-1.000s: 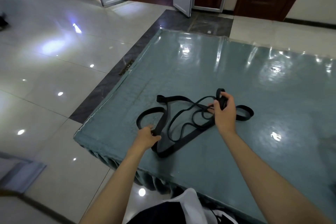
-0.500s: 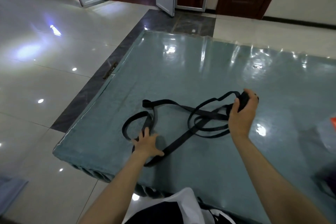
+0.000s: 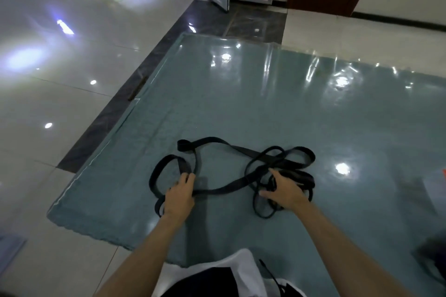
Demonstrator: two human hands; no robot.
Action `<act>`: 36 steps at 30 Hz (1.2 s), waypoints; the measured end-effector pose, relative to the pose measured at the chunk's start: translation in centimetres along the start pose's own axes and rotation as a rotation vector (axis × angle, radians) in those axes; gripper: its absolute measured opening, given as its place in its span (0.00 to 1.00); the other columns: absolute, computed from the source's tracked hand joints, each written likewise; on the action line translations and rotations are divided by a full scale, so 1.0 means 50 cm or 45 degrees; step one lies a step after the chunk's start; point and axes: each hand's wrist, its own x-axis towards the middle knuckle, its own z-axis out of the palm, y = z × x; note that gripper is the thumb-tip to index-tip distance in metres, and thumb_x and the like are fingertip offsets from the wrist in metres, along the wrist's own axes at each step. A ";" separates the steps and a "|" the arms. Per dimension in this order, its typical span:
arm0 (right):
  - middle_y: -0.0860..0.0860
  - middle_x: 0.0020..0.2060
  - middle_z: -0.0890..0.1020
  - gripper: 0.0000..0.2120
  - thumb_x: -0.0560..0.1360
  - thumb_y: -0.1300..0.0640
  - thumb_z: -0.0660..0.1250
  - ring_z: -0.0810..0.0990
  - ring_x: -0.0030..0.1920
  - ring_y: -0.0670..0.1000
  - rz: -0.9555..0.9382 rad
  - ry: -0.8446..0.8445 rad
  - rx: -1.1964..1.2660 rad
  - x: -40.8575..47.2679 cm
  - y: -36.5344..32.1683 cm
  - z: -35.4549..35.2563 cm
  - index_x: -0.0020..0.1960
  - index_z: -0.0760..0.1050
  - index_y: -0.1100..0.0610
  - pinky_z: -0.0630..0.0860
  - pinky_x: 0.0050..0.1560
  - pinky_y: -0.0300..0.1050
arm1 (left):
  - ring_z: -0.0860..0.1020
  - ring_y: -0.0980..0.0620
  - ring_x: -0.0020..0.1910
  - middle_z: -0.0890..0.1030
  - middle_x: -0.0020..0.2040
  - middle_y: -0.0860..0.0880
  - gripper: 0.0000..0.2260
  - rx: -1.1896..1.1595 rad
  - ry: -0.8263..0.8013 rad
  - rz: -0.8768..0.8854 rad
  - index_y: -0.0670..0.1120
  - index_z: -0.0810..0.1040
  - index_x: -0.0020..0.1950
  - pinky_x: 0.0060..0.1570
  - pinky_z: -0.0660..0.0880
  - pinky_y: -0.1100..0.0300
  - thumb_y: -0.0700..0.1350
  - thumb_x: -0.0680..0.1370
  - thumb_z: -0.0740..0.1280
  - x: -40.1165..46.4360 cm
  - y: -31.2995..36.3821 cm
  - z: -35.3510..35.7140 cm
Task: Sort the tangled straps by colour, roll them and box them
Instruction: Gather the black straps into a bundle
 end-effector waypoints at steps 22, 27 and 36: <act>0.57 0.61 0.83 0.40 0.76 0.40 0.70 0.80 0.63 0.61 0.094 0.358 -0.377 0.048 -0.006 0.098 0.84 0.62 0.50 0.72 0.67 0.59 | 0.69 0.39 0.76 0.59 0.83 0.45 0.40 -0.138 -0.457 0.292 0.49 0.57 0.85 0.71 0.72 0.47 0.35 0.78 0.72 0.380 0.146 -0.096; 0.51 0.41 0.85 0.38 0.74 0.52 0.73 0.84 0.43 0.54 0.059 0.418 -0.358 0.050 0.000 0.099 0.82 0.66 0.53 0.76 0.55 0.52 | 0.81 0.43 0.58 0.81 0.62 0.44 0.11 0.253 -0.280 0.248 0.45 0.78 0.64 0.51 0.72 0.54 0.40 0.82 0.66 0.360 0.197 -0.113; 0.56 0.59 0.85 0.42 0.80 0.56 0.73 0.81 0.48 0.50 0.224 0.391 0.645 0.057 -0.045 0.118 0.85 0.53 0.47 0.79 0.50 0.44 | 0.78 0.49 0.52 0.84 0.44 0.50 0.03 0.249 -0.086 0.260 0.53 0.82 0.49 0.50 0.59 0.54 0.48 0.78 0.68 0.220 0.182 -0.083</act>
